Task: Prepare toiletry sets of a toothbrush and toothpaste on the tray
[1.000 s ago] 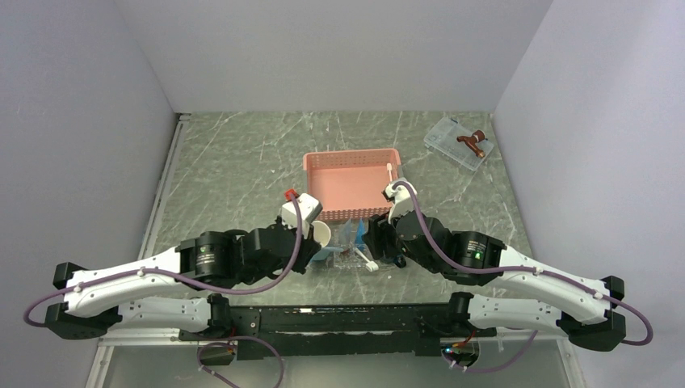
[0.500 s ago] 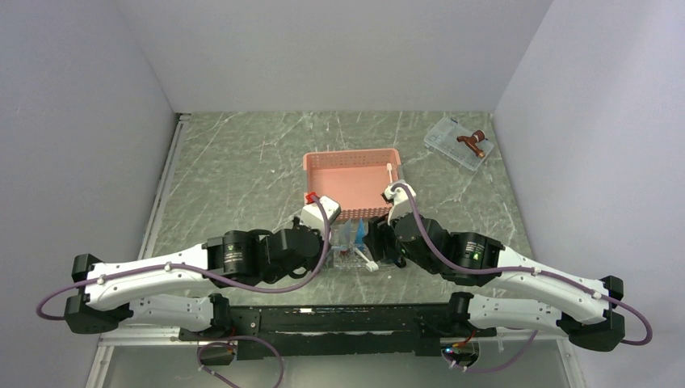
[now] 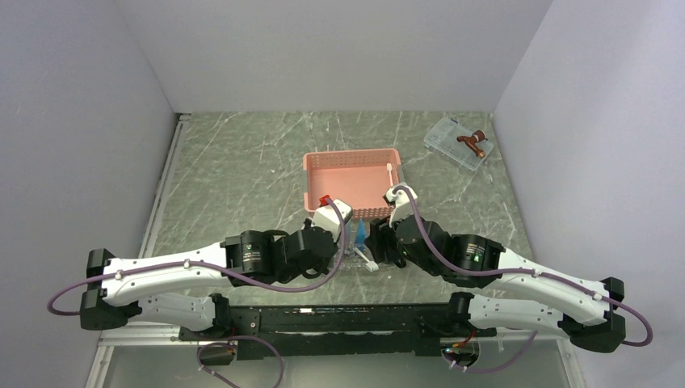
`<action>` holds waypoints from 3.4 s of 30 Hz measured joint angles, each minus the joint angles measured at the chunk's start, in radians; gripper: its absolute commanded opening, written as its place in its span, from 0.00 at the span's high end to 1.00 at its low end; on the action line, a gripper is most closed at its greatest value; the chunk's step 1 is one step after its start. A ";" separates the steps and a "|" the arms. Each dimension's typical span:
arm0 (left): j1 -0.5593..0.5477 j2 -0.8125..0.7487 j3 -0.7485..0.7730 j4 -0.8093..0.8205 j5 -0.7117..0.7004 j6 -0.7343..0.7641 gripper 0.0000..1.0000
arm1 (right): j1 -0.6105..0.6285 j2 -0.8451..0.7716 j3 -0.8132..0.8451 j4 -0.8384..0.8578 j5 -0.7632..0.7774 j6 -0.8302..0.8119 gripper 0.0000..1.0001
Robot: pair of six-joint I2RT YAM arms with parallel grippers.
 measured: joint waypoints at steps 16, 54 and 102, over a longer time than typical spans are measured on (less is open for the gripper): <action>0.000 0.085 -0.021 0.046 -0.001 -0.001 1.00 | -0.002 -0.011 -0.017 0.001 0.000 0.007 0.41; 0.000 0.168 -0.034 0.080 -0.024 0.000 0.67 | -0.005 -0.024 -0.033 0.001 0.000 0.018 0.40; 0.345 -0.204 -0.038 0.018 0.111 0.172 0.18 | -0.277 0.035 0.029 -0.018 0.026 -0.059 0.25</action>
